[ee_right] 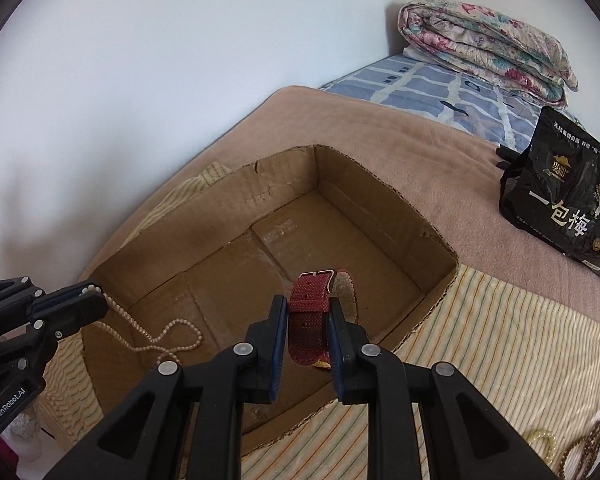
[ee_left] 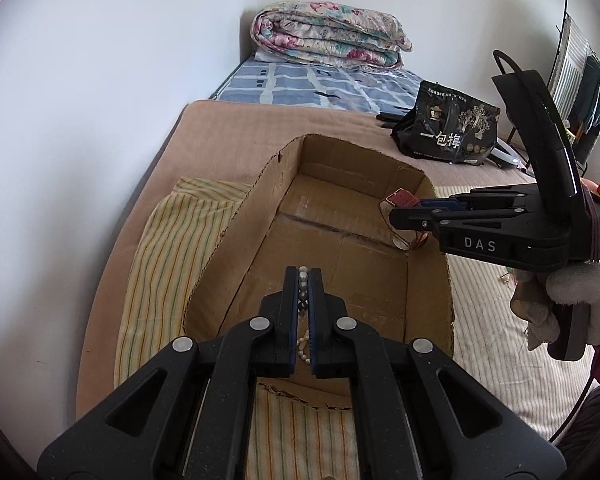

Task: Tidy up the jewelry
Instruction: 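Open the left gripper dropping pearls while the right gripper releases the watch into the box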

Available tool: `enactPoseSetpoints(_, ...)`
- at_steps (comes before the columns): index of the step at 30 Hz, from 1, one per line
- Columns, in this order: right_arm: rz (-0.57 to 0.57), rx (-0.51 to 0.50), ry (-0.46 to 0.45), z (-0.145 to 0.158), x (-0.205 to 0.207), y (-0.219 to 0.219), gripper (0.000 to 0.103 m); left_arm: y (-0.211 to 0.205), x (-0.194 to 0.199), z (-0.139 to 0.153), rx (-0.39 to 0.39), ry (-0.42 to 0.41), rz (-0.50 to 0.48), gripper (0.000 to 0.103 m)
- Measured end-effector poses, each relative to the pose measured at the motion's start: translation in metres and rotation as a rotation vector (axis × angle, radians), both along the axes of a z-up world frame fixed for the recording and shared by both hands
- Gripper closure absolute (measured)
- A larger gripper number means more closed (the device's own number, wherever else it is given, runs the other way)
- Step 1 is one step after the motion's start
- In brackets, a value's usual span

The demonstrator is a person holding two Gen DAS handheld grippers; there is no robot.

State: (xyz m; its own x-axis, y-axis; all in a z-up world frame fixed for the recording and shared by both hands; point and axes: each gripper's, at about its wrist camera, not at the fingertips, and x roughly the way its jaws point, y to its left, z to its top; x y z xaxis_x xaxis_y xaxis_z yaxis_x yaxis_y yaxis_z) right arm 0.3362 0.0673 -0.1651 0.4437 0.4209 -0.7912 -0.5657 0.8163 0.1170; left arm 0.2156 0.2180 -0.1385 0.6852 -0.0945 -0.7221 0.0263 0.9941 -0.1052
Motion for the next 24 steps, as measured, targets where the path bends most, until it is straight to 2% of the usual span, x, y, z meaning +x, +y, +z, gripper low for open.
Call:
enactPoseSetpoints(3,0.001,-0.006,-0.002,-0.001,0.0,0.002,0.083,0.002,0.001,-0.003,-0.004,0.008,0.003,0.101)
enactPoseSetpoints(5,0.0,-0.006,-0.012,0.0,0.0,0.002,0.073,0.003,0.002,-0.004,-0.005,0.012,0.006,0.101)
enactPoseSetpoints(7,-0.007,-0.006,-0.026,0.003,0.0,0.002,0.054,0.004,0.003,-0.005,-0.001,0.016,0.012,0.101)
enactPoseSetpoints(9,-0.01,-0.004,-0.043,0.007,-0.001,0.002,0.043,0.005,0.004,-0.006,0.001,0.024,0.02,0.089)
enactPoseSetpoints(10,-0.011,-0.003,-0.051,0.008,-0.002,0.002,0.041,0.006,0.004,-0.006,0.002,0.022,0.025,0.073)
enactPoseSetpoints(11,-0.01,-0.003,-0.057,0.01,-0.003,0.002,0.041,0.008,0.003,-0.006,-0.002,0.016,0.03,0.066)
enactPoseSetpoints(16,-0.006,-0.013,-0.08,0.017,-0.008,0.002,0.034,0.009,-0.001,-0.002,-0.004,0.011,0.042,0.066)
enactPoseSetpoints(24,-0.005,-0.008,-0.105,0.03,-0.018,-0.006,0.032,0.0,-0.009,0.009,0.009,-0.004,0.035,0.066)
